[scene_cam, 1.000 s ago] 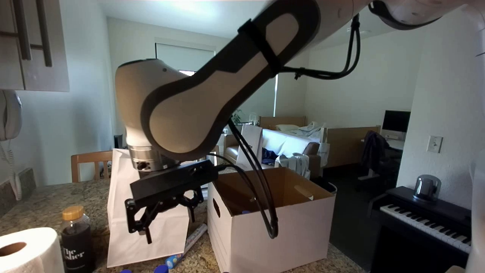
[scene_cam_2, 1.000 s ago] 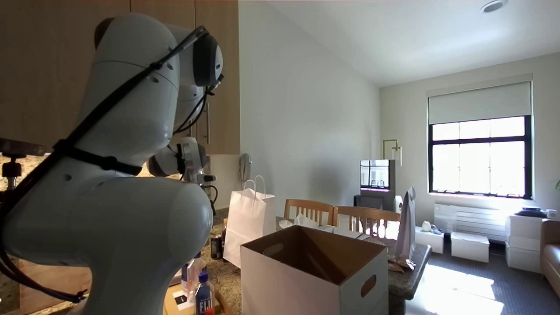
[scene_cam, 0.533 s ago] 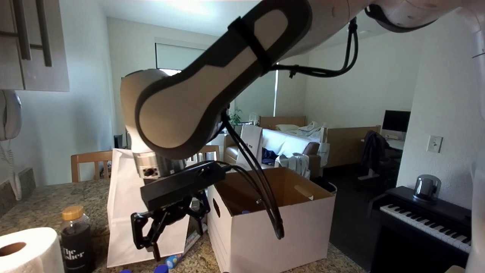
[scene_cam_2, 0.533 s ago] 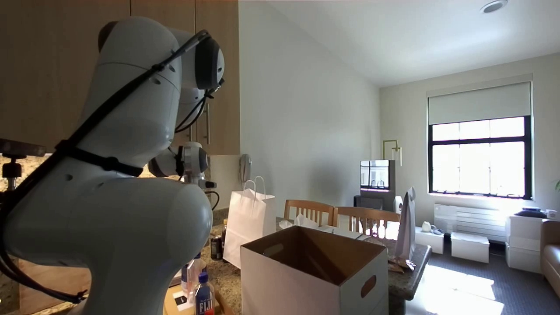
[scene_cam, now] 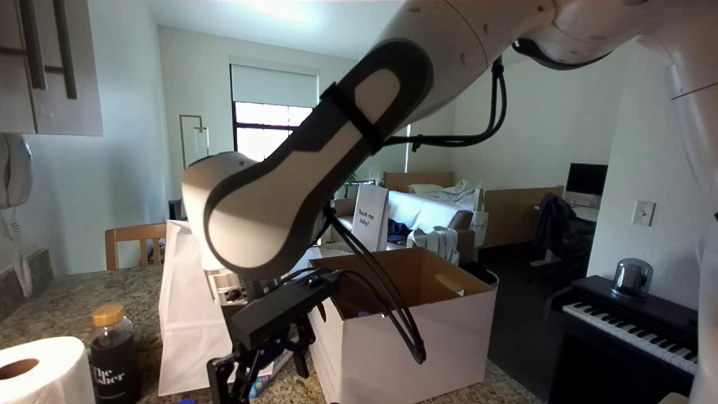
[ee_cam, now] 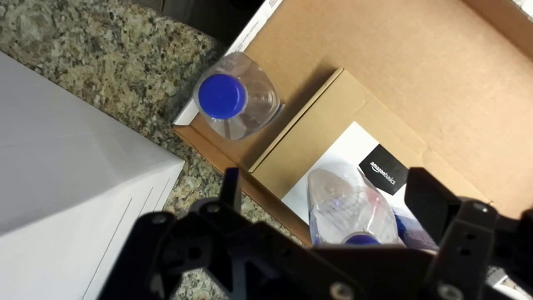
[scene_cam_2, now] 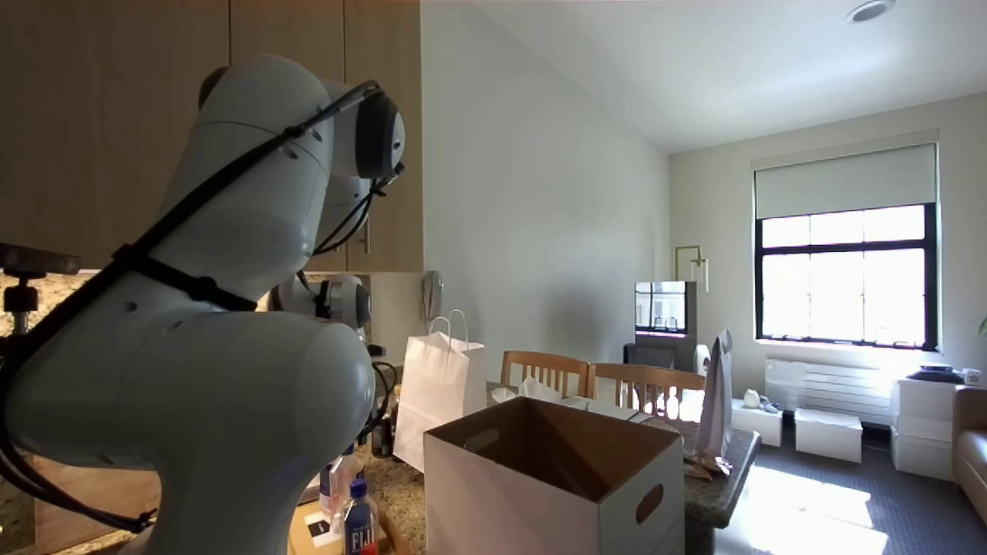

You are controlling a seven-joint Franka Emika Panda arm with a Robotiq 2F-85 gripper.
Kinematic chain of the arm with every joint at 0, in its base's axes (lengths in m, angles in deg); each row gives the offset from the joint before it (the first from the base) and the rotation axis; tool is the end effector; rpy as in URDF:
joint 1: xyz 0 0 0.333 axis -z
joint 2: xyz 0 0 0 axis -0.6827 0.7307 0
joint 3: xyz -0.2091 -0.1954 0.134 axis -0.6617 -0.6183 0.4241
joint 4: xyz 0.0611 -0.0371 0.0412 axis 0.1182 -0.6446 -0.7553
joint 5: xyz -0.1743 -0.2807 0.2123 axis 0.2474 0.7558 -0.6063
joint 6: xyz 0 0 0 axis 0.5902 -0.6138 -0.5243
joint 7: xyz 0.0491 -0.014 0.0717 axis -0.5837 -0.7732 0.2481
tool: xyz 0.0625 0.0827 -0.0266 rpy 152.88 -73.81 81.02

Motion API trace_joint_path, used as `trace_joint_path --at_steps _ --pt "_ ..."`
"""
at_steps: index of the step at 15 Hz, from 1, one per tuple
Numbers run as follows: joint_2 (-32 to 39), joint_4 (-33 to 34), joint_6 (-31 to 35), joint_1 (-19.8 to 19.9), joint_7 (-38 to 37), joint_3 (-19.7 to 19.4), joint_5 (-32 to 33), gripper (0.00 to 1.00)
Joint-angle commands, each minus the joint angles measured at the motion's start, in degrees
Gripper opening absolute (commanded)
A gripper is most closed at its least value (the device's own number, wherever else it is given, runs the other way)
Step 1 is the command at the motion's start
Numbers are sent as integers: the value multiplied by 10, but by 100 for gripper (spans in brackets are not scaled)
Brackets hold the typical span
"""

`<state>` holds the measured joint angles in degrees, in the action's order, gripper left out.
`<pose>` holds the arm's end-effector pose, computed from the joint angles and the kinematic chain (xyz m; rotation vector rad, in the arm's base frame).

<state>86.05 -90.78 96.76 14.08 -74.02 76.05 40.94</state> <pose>0.3808 0.4180 0.2467 2.9282 0.5509 -0.2319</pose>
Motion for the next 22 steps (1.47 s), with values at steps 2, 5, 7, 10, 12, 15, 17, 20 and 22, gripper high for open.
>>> trace_joint_path --at_steps 2,5,7,10,12,15,17,20,22 --pt "37 33 19 -4 74 -9 -10 100" --pt "55 70 17 4 126 -5 -36 100" --pt "68 100 6 5 149 -6 -47 100" --pt "82 129 -38 2 175 -12 -49 79" --pt "88 136 -63 0 187 -15 -45 62" --pt "97 142 -105 -1 201 -15 -46 89" --pt "102 145 -123 -2 206 -15 -45 97" --pt "112 158 -142 -2 214 -13 -49 100" --pt "119 164 -132 -4 210 -14 -48 100"
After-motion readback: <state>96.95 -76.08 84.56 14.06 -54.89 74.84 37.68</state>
